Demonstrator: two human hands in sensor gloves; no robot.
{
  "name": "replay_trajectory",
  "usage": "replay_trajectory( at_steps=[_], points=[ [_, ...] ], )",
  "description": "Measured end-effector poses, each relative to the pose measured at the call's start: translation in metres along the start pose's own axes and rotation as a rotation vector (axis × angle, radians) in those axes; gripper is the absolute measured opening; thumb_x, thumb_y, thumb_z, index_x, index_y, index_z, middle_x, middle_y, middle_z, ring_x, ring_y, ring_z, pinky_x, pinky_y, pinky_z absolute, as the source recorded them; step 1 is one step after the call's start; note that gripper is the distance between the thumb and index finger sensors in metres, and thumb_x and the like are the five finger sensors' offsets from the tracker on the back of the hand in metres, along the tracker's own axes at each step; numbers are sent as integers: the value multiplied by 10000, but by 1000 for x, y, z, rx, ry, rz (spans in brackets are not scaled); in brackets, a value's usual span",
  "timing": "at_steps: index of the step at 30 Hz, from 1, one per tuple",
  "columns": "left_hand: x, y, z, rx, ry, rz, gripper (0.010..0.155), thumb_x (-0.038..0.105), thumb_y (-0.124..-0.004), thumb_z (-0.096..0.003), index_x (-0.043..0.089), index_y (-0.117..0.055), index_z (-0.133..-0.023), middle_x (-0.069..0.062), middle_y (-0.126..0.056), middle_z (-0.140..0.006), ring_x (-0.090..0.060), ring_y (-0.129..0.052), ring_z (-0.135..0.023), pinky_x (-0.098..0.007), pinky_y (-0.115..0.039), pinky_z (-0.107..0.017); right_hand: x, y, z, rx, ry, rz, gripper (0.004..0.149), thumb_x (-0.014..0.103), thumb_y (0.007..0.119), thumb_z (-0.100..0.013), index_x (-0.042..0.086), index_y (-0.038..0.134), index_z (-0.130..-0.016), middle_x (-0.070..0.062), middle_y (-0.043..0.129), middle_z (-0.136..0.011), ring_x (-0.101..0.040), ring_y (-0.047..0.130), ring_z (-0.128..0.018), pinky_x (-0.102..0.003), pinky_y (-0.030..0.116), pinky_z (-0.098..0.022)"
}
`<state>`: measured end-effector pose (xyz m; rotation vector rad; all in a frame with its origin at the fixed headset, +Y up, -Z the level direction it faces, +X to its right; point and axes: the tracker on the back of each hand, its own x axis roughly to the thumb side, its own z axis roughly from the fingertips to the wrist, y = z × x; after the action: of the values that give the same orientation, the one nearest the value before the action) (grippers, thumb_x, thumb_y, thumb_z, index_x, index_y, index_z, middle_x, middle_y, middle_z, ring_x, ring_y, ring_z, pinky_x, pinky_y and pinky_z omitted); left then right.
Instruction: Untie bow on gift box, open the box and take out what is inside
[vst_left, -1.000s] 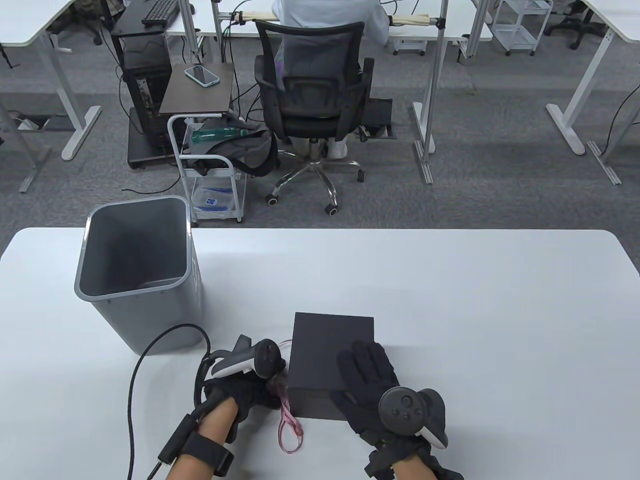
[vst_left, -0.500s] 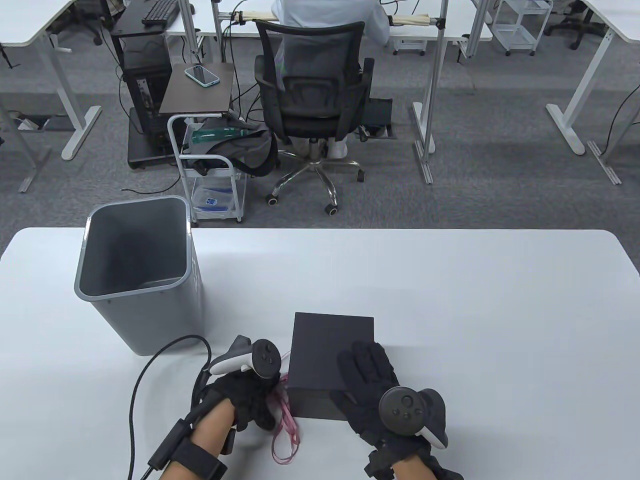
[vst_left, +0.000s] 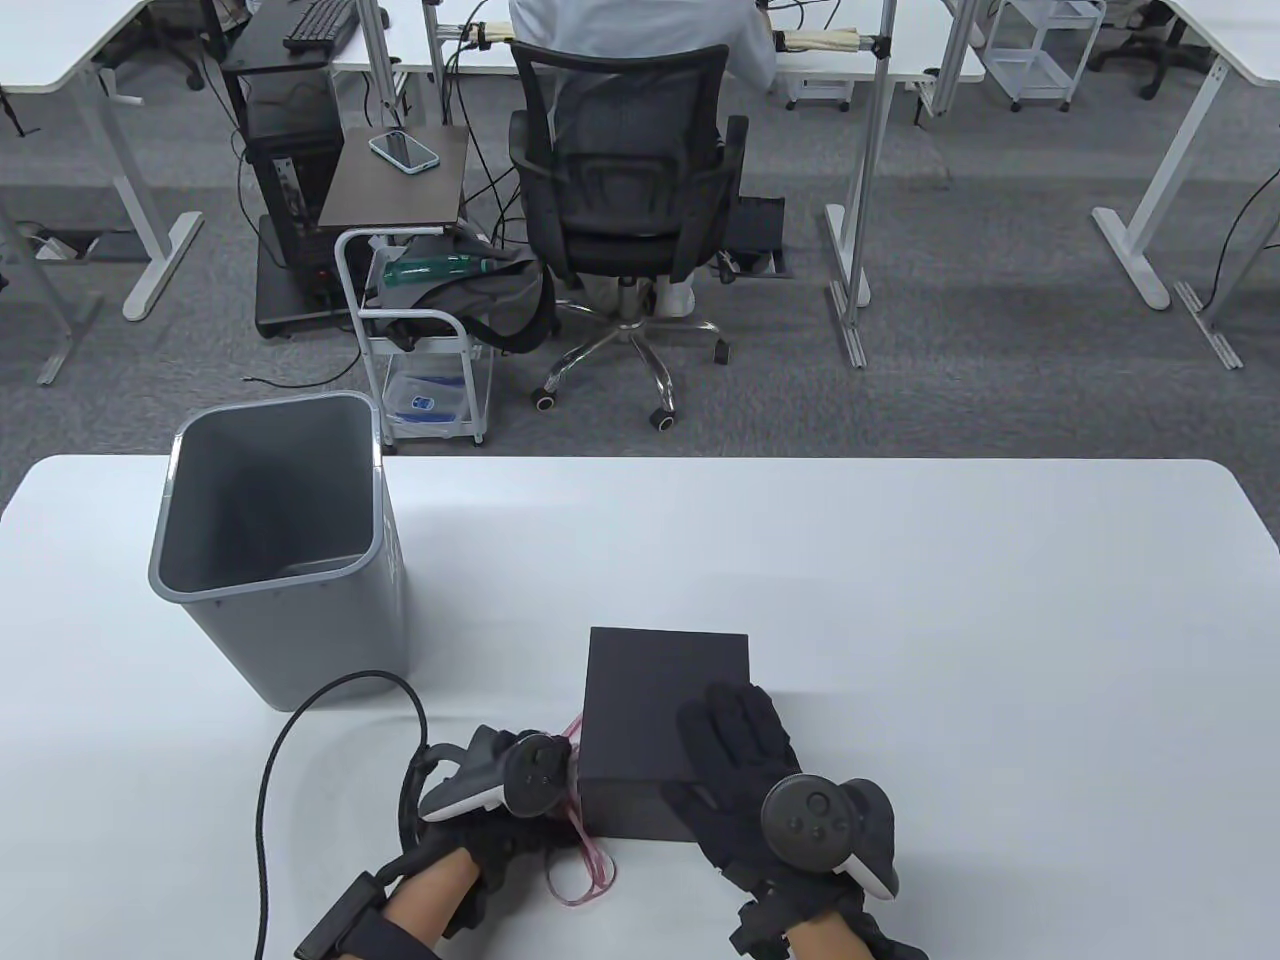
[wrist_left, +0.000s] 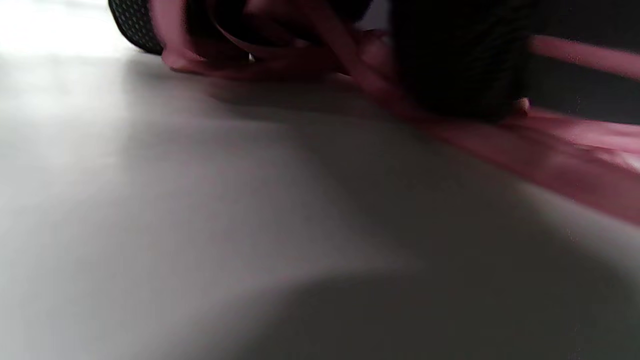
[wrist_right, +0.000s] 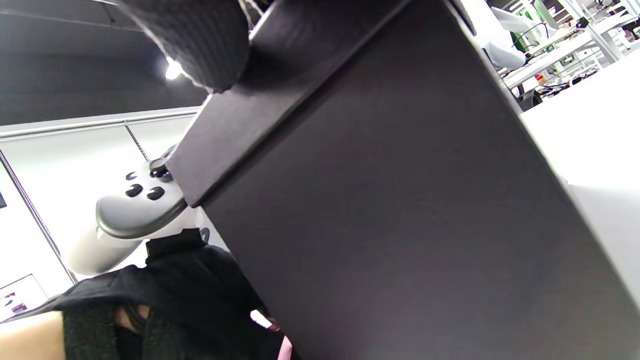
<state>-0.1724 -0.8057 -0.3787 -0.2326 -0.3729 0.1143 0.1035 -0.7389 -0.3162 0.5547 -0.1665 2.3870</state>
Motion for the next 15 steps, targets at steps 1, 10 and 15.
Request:
replay_trajectory(
  at_steps=[1,10,15],
  points=[
    [-3,0,-1,15,6,-7,642,458,-877,-481,195,-705,-1041,-90,-793,-998,-364,-738,-932,-490,-747,-688,0,0,0,-1,0,-1,728,515,700,-615,134,480,-1195,-156,316,-1230,-444,185,-1087,-616,330,-758],
    [-6,10,7,159,30,-134,366,331,-955,-479,201,-940,-821,-53,-1044,-689,-234,-1048,-540,-313,-971,-382,0,0,1,-11,-1,3,725,521,699,-614,141,484,-1194,-152,318,-1231,-442,190,-1089,-615,334,-759],
    [-31,20,25,118,94,-246,359,337,-954,-474,211,-951,-811,-46,-1057,-674,-224,-1064,-518,-298,-983,-361,0,0,0,-11,-1,3,726,521,698,-615,140,482,-1194,-150,315,-1231,-441,190,-1089,-615,334,-759]
  ],
)
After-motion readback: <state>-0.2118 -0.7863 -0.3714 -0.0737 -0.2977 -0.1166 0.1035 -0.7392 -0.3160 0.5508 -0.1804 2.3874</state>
